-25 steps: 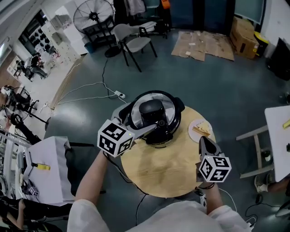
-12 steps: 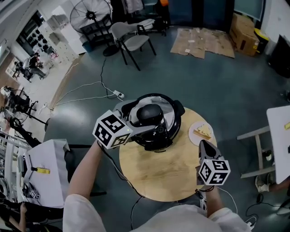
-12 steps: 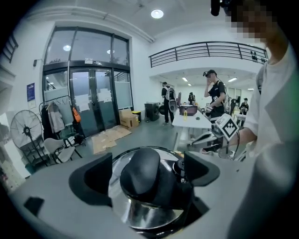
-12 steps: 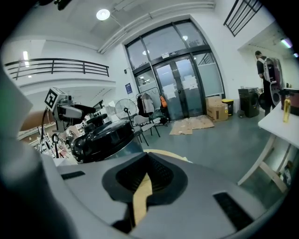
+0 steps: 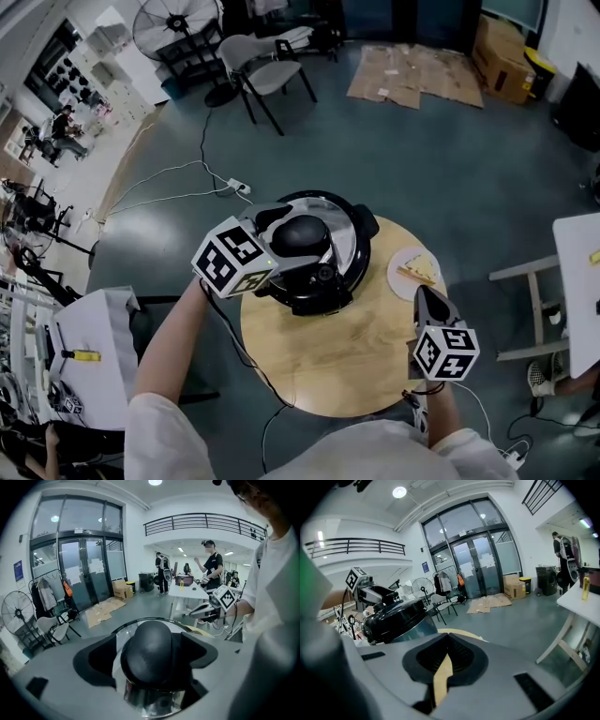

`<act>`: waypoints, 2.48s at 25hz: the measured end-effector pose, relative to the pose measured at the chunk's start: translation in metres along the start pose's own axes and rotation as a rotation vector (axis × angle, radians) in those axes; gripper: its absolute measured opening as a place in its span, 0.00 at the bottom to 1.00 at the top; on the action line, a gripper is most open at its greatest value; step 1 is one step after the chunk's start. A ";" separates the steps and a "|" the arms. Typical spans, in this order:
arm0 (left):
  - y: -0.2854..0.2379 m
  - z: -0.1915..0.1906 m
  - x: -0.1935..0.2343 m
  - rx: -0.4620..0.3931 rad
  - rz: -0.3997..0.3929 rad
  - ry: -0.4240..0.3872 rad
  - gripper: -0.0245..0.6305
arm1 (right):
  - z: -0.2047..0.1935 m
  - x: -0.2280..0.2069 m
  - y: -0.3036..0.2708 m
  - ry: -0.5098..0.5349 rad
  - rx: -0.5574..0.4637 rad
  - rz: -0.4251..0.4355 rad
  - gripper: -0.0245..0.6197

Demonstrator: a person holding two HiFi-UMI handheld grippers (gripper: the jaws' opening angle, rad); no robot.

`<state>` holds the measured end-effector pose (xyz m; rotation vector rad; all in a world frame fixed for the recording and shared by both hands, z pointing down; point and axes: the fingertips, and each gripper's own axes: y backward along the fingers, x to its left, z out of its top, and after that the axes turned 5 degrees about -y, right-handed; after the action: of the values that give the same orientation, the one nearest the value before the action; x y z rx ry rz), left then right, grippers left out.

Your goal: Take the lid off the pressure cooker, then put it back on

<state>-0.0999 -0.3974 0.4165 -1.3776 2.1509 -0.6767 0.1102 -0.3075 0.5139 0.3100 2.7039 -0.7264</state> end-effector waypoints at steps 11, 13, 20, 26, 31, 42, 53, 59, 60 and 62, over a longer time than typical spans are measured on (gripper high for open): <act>-0.014 -0.010 -0.005 0.062 -0.087 -0.009 0.62 | -0.004 -0.009 -0.011 -0.010 0.021 -0.004 0.04; -0.015 -0.009 -0.008 0.063 -0.102 -0.012 0.58 | -0.003 -0.011 -0.013 -0.011 0.024 -0.002 0.04; -0.014 -0.007 -0.009 0.045 -0.129 0.000 0.54 | -0.003 -0.013 -0.016 -0.017 0.032 -0.004 0.04; -0.012 -0.007 -0.006 0.031 -0.122 -0.007 0.48 | -0.005 -0.014 -0.016 -0.019 0.032 -0.006 0.04; -0.014 -0.011 -0.006 0.032 -0.125 -0.012 0.48 | -0.011 -0.017 -0.017 -0.024 0.035 -0.014 0.04; -0.014 -0.011 -0.007 0.028 -0.133 -0.029 0.47 | -0.002 -0.022 -0.011 -0.015 0.020 -0.034 0.04; -0.010 -0.006 -0.006 0.000 -0.121 -0.034 0.46 | -0.006 -0.028 -0.009 -0.028 0.031 -0.046 0.04; -0.003 0.000 -0.005 -0.029 -0.107 -0.018 0.46 | -0.007 -0.028 -0.009 -0.032 0.026 -0.040 0.04; -0.001 0.001 -0.005 -0.030 -0.103 -0.021 0.46 | -0.007 -0.028 -0.009 -0.033 0.024 -0.039 0.04; 0.001 0.003 -0.006 -0.031 -0.093 -0.025 0.46 | -0.007 -0.028 -0.008 -0.033 0.020 -0.037 0.04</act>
<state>-0.0964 -0.3923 0.4139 -1.5019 2.0968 -0.6596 0.1316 -0.3137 0.5335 0.2510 2.6789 -0.7626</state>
